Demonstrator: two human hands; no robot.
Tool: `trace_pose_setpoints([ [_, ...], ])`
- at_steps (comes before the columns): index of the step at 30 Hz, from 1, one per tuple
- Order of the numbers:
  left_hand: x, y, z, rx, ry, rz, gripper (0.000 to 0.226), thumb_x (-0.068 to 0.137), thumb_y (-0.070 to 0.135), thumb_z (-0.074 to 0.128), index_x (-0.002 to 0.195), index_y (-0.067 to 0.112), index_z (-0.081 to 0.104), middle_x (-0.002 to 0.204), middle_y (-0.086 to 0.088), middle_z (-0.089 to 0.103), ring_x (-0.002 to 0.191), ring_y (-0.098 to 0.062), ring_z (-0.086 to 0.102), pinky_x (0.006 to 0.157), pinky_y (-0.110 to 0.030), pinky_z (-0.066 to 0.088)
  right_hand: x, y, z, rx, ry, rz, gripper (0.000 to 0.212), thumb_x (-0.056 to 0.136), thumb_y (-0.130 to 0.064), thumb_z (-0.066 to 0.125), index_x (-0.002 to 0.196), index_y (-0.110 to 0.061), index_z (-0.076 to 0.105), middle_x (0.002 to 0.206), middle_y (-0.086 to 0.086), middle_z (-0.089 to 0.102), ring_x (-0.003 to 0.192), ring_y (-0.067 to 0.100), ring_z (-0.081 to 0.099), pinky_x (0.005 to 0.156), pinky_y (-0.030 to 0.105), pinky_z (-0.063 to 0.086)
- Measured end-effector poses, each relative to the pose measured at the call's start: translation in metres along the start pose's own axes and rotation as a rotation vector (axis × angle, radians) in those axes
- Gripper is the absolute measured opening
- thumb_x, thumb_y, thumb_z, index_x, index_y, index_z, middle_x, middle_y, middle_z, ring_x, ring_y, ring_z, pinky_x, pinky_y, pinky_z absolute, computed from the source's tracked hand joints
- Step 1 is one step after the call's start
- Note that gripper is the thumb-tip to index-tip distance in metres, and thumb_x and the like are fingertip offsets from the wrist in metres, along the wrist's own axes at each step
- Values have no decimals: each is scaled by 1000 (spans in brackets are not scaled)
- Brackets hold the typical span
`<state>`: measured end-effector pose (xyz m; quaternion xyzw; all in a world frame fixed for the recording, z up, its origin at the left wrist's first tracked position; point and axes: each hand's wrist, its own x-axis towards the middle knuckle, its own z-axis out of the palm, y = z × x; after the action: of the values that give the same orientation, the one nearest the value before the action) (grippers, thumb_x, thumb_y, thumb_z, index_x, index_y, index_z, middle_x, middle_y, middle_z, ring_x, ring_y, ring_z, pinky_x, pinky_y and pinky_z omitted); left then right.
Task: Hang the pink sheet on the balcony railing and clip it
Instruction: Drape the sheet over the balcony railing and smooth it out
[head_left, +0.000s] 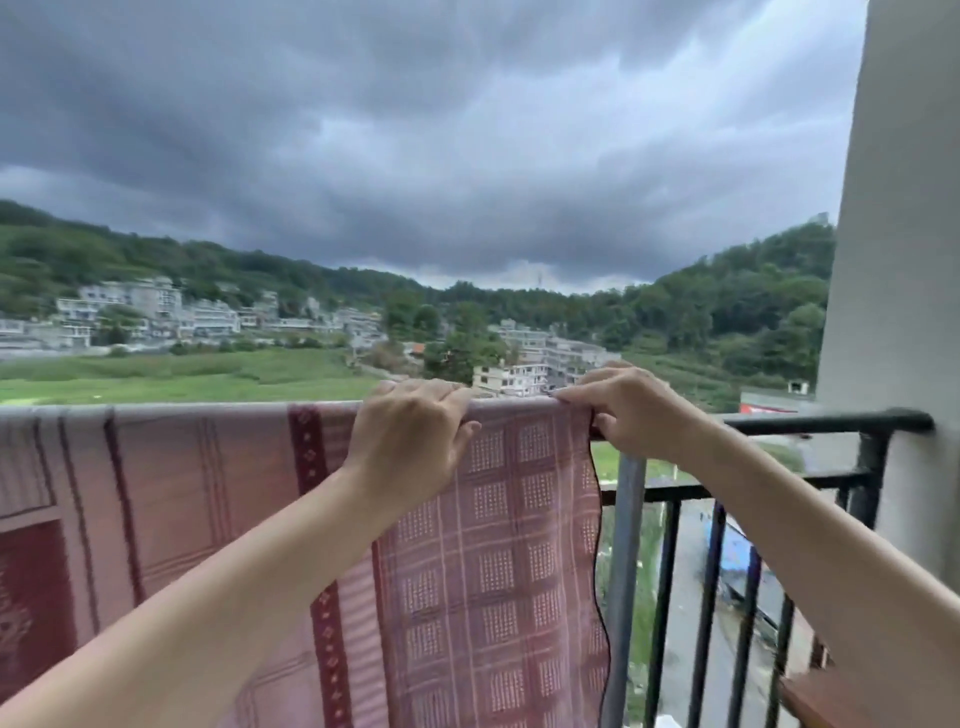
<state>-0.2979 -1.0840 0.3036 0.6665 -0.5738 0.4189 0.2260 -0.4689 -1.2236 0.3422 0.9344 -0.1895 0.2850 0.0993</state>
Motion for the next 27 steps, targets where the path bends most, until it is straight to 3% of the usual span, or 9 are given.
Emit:
trace_pose_setpoints([
  [2, 3, 7, 6, 35, 17, -12, 25, 70, 26, 65, 88, 10, 70, 79, -4, 75, 69, -25, 71, 63, -36, 55, 5, 19, -7, 123, -41, -89, 32, 80, 2, 61, 110, -9, 65, 108, 6, 68, 100, 17, 59, 85, 14, 41],
  [5, 2, 24, 18, 89, 47, -51, 43, 61, 28, 81, 96, 6, 69, 89, -8, 74, 80, -27, 71, 75, -43, 54, 17, 41, -3, 223, 0, -232, 19, 76, -6, 67, 95, -7, 71, 90, 4, 70, 79, 15, 62, 79, 25, 52],
  [9, -5, 58, 30, 138, 181, -156, 45, 71, 45, 61, 100, 10, 59, 99, -12, 67, 100, -22, 54, 88, -35, 47, 31, 57, 7, 315, 0, -370, 14, 81, -8, 61, 93, -4, 69, 83, -1, 63, 71, 7, 57, 72, -2, 42],
  [12, -9, 89, 36, 154, 194, -251, 38, 74, 49, 50, 83, 12, 51, 78, -7, 62, 79, -19, 55, 74, -28, 47, 43, 71, 8, 466, -119, -403, 19, 81, -8, 61, 98, -12, 67, 78, -12, 60, 70, -6, 53, 65, -6, 41],
  [17, 8, 143, 49, 263, 73, -445, 58, 71, 61, 50, 81, 5, 60, 74, -8, 65, 68, -22, 62, 61, -28, 52, 47, 88, 12, 627, -239, -494, 27, 79, -13, 64, 104, -24, 63, 76, -11, 62, 67, 5, 56, 56, 6, 48],
  [20, 32, 154, 56, 312, 53, -578, 36, 80, 36, 64, 83, 1, 57, 80, -14, 63, 74, -28, 61, 62, -33, 49, 46, 85, 16, 608, -121, -547, 20, 81, -11, 63, 100, -10, 68, 74, -7, 59, 62, 7, 54, 55, 8, 47],
  [22, 40, 156, 59, 304, 56, -628, 16, 87, 16, 55, 89, 1, 58, 88, -15, 64, 82, -31, 61, 64, -32, 45, 44, 85, 18, 636, -72, -553, 16, 82, -10, 61, 95, -6, 69, 68, -11, 55, 59, 2, 52, 52, 4, 46],
  [24, 39, 154, 57, 293, 70, -623, 13, 87, 6, 49, 91, 2, 60, 88, -15, 67, 81, -31, 63, 61, -31, 44, 47, 85, 20, 625, -49, -569, 15, 84, -9, 58, 93, -4, 68, 70, -9, 57, 60, -1, 51, 53, -2, 42],
  [27, 38, 157, 42, 207, 168, -627, 18, 91, 9, 47, 93, 3, 64, 88, -14, 69, 80, -29, 64, 63, -33, 48, 48, 84, 22, 593, -50, -627, 16, 86, -10, 56, 95, -3, 66, 87, 5, 65, 72, 11, 55, 72, 11, 49],
])
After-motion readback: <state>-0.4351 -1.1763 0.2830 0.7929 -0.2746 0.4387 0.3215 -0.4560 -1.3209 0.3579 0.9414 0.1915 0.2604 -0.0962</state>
